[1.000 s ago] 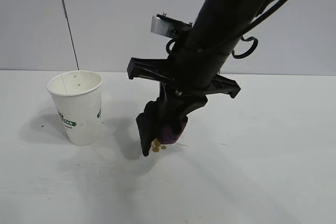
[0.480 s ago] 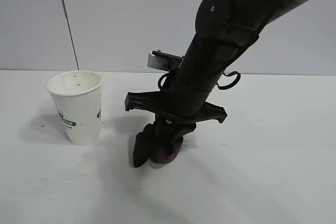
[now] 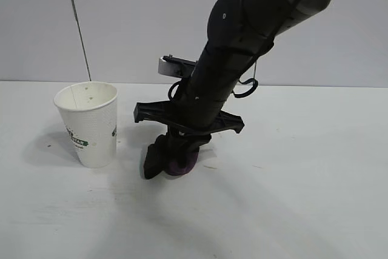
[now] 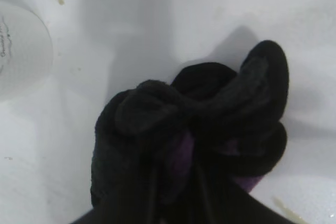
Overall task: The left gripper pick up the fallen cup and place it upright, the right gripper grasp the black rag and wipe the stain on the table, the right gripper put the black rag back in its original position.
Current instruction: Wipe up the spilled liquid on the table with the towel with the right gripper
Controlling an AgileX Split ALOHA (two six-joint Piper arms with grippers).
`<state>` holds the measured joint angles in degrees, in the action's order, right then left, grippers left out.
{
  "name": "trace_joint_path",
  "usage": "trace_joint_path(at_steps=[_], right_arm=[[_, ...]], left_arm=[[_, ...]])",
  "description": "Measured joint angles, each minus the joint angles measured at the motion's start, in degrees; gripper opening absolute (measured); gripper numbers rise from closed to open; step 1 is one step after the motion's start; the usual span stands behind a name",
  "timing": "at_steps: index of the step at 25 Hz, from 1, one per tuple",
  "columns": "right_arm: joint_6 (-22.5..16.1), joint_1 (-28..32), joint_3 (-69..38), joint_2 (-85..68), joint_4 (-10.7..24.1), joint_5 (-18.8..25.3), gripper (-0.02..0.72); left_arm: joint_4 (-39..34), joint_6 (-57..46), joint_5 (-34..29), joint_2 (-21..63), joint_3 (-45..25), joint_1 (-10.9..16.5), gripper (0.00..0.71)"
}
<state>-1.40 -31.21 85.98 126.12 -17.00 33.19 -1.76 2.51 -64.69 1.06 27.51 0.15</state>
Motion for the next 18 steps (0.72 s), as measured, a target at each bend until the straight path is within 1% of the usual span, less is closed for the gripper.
trace_joint_path(at_steps=[3, 6, 8, 11, 15, 17, 18], right_arm=[[-2.8, 0.6, 1.0, 0.1, 3.8, 2.2, 0.083], [-6.0, 2.5, 1.7, 0.1, 8.6, 4.9, 0.083], [-7.8, 4.3, 1.9, 0.0, 11.1, 6.1, 0.083], [-9.5, 6.5, 2.1, -0.1, 14.5, 7.8, 0.083], [-9.9, 7.1, 2.2, -0.2, 15.9, 8.9, 0.083], [-8.7, 6.5, 2.3, -0.2, 16.0, 9.7, 0.083], [-7.7, 6.0, 2.4, -0.2, 15.4, 10.8, 0.083]], left_arm=[[0.0, 0.0, 0.0, 0.0, 0.0, 0.0, 0.663], [0.0, 0.0, 0.0, 0.0, 0.0, 0.0, 0.663], [0.0, 0.0, 0.0, 0.0, 0.0, 0.0, 0.663], [0.0, 0.0, 0.0, 0.0, 0.0, 0.0, 0.663], [0.0, 0.0, 0.0, 0.0, 0.0, 0.0, 0.663], [0.0, 0.0, 0.0, 0.0, 0.0, 0.0, 0.663], [0.0, 0.0, 0.0, 0.0, 0.0, 0.0, 0.663]])
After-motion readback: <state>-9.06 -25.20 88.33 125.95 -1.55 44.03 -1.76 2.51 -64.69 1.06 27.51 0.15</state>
